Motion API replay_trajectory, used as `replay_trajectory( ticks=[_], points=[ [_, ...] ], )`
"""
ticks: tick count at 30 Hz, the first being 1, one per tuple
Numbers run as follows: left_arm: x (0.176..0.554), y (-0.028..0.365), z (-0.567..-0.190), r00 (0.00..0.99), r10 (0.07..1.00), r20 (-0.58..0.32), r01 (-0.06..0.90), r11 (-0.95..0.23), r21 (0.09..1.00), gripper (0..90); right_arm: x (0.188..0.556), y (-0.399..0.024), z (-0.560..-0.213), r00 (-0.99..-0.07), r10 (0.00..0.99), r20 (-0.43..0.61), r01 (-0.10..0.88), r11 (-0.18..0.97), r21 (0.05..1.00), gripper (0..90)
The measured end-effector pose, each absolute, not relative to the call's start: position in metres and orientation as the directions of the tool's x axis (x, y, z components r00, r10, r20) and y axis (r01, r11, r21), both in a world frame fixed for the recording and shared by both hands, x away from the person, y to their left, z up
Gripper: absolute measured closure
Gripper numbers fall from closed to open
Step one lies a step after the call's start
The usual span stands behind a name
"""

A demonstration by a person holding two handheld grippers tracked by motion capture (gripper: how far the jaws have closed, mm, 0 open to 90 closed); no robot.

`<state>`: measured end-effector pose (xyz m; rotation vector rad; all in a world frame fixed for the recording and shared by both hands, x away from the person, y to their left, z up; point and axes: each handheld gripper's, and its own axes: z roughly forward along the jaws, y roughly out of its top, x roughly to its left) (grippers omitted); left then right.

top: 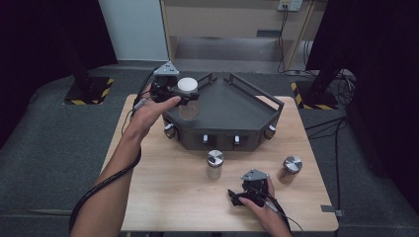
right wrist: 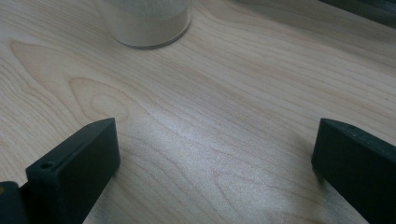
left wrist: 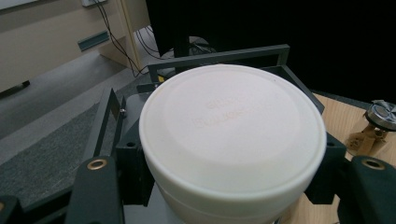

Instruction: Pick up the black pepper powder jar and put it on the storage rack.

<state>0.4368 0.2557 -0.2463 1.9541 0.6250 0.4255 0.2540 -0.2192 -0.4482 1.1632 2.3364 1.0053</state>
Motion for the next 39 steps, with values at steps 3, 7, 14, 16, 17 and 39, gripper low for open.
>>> replay_trajectory(
  ticks=[3,7,14,16,17,39],
  points=[
    [0.440,0.254,-0.248,0.805,0.593,0.024,0.246,-0.371,0.896,32.6,0.254,-0.219,-0.448,-0.605,0.796,0.008,0.553,0.413,0.723,1.0],
    [0.444,0.251,-0.252,0.804,0.595,0.019,0.254,-0.372,0.893,32.6,0.254,-0.219,-0.448,-0.606,0.796,0.008,0.553,0.414,0.723,1.0],
    [0.449,0.249,-0.257,0.802,0.598,0.015,0.266,-0.379,0.886,32.6,0.254,-0.219,-0.448,-0.605,0.796,0.009,0.554,0.413,0.723,1.0],
    [0.450,0.248,-0.259,0.801,0.599,0.014,0.267,-0.377,0.887,32.6,0.254,-0.219,-0.448,-0.605,0.796,0.009,0.554,0.413,0.723,1.0],
    [0.451,0.248,-0.260,0.800,0.600,0.013,0.268,-0.377,0.886,32.6,0.254,-0.219,-0.448,-0.605,0.796,0.009,0.554,0.413,0.723,1.0],
    [0.459,0.244,-0.270,0.799,0.601,-0.003,0.298,-0.392,0.870,32.6,0.254,-0.219,-0.448,-0.605,0.796,0.010,0.555,0.413,0.723,1.0]
  ],
)
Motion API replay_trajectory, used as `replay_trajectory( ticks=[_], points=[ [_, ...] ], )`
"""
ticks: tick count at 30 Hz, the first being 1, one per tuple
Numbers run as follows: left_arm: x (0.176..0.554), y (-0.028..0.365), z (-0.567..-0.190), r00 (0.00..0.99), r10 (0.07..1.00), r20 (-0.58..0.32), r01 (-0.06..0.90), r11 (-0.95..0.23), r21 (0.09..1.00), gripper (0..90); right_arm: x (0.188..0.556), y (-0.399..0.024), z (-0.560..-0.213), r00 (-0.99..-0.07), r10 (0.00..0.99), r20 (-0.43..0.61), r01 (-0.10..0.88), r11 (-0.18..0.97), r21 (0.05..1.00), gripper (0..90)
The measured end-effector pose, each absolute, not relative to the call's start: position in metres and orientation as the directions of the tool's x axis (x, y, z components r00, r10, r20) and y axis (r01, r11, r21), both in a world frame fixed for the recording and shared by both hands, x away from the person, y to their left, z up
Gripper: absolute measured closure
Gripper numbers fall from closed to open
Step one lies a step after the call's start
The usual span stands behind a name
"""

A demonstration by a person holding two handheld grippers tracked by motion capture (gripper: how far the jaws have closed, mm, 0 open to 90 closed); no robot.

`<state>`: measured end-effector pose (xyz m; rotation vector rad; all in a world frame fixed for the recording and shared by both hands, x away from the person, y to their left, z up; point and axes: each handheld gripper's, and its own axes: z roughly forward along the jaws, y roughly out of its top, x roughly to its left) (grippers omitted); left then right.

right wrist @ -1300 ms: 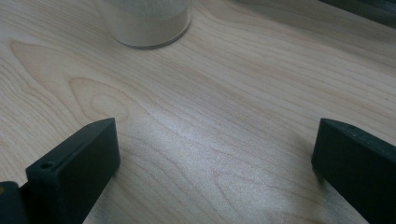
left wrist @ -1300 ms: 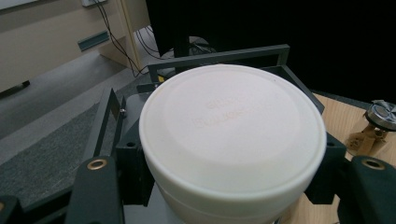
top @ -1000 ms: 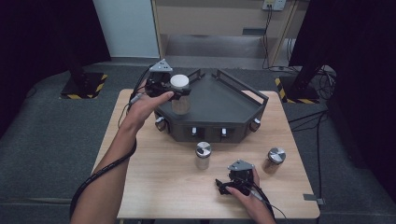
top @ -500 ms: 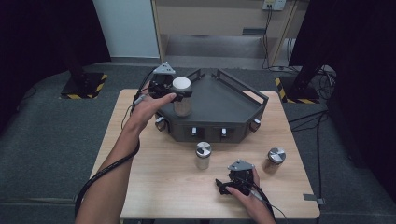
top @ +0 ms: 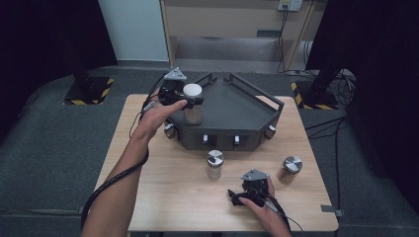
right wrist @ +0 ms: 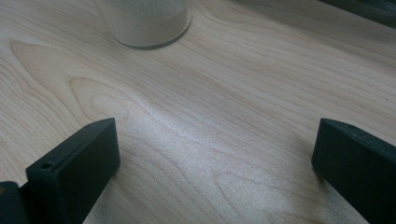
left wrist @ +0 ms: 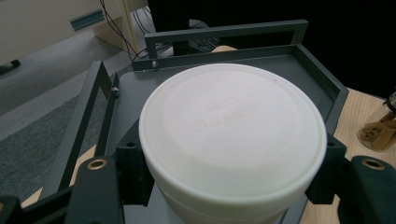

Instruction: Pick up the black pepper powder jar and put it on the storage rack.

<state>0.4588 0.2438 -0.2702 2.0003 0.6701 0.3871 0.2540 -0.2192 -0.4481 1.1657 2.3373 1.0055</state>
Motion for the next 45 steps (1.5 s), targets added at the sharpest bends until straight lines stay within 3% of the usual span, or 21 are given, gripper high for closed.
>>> replay_trajectory(
  ticks=[29,39,45],
  points=[
    [0.461,0.243,-0.273,0.788,0.615,-0.017,0.330,-0.399,0.856,32.0,0.254,-0.219,-0.448,-0.605,0.796,0.009,0.554,0.413,0.723,1.0],
    [0.453,0.234,-0.272,0.783,0.621,0.044,0.306,-0.445,0.842,14.5,0.254,-0.219,-0.448,-0.605,0.796,0.009,0.554,0.413,0.723,1.0],
    [0.445,0.235,-0.271,0.770,0.635,0.054,0.300,-0.436,0.849,9.6,0.254,-0.219,-0.448,-0.605,0.796,0.010,0.555,0.413,0.723,1.0]
  ],
)
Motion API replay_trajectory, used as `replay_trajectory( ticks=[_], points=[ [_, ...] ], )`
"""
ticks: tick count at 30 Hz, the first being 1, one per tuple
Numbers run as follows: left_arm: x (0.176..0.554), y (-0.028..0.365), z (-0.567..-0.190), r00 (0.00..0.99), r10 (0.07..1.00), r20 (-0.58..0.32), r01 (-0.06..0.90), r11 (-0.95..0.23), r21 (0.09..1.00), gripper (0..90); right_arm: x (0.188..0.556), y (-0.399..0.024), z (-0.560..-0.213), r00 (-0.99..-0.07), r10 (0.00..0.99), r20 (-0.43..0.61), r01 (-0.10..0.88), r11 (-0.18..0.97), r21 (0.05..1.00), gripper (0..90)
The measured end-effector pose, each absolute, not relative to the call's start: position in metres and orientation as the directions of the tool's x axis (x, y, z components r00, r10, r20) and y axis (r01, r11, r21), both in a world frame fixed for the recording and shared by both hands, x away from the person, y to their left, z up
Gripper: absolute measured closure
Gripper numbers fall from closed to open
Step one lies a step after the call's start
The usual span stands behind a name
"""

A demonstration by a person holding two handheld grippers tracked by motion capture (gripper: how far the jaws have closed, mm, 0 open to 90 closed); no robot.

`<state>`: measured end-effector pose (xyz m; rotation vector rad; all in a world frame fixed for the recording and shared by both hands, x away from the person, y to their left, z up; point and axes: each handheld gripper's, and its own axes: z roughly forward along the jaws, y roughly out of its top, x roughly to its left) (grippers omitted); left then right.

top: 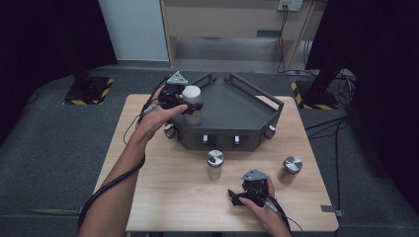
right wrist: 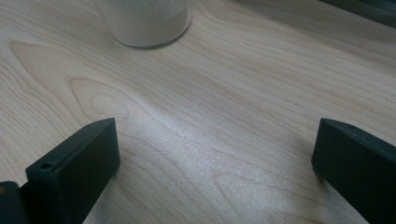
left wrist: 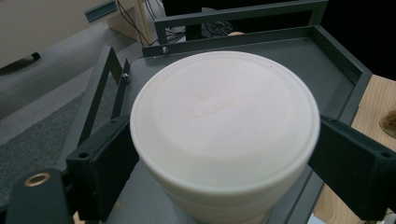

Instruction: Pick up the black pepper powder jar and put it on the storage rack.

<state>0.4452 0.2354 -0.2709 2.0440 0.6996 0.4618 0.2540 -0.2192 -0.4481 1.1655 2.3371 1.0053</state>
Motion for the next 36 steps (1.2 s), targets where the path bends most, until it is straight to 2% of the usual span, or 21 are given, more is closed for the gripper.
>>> replay_trajectory(
  ticks=[16,36],
  points=[
    [0.415,0.258,-0.269,0.732,0.678,0.068,0.307,-0.417,0.855,6.7,0.254,-0.219,-0.448,-0.605,0.796,0.009,0.554,0.413,0.723,1.0],
    [0.368,0.294,-0.295,0.710,0.703,0.046,0.326,-0.385,0.863,6.3,0.254,-0.219,-0.448,-0.604,0.797,0.011,0.556,0.411,0.722,0.9]
  ],
)
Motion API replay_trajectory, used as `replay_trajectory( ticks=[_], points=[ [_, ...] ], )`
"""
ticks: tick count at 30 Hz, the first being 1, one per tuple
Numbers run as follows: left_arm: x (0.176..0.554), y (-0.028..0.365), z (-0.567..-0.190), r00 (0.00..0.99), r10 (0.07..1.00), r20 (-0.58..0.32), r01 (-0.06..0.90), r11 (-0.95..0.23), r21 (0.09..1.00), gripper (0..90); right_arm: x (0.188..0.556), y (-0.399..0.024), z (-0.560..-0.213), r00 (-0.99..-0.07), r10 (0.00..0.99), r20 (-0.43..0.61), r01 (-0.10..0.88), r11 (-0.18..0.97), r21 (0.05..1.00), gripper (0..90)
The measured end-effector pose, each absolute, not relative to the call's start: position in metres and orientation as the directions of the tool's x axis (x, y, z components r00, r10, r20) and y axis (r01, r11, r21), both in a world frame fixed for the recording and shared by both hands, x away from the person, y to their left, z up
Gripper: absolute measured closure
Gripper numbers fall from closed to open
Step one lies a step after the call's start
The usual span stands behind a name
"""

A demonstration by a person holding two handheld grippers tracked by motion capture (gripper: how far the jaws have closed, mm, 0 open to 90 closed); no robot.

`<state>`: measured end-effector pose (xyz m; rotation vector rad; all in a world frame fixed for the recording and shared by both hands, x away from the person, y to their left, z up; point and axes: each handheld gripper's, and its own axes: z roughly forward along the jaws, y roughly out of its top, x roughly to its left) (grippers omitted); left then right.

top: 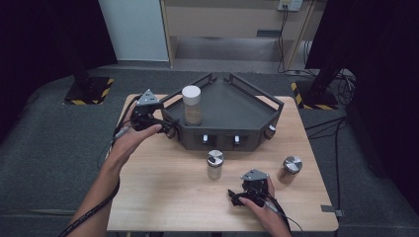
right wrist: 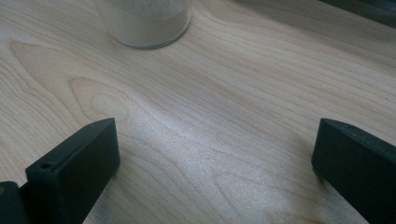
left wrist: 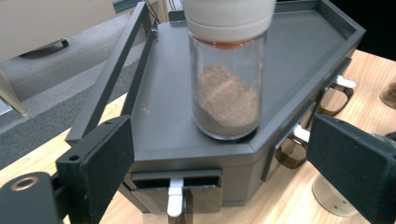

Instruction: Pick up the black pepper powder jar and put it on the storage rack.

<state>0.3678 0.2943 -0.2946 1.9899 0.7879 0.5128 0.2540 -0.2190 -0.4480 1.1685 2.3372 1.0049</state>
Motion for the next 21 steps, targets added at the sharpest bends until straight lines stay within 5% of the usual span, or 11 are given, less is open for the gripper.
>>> replay_trajectory(
  ticks=[21],
  points=[
    [0.336,0.304,-0.317,0.695,0.718,0.033,0.358,-0.385,0.851,6.1,0.254,-0.219,-0.448,-0.604,0.797,0.011,0.557,0.412,0.721,0.9]
  ],
)
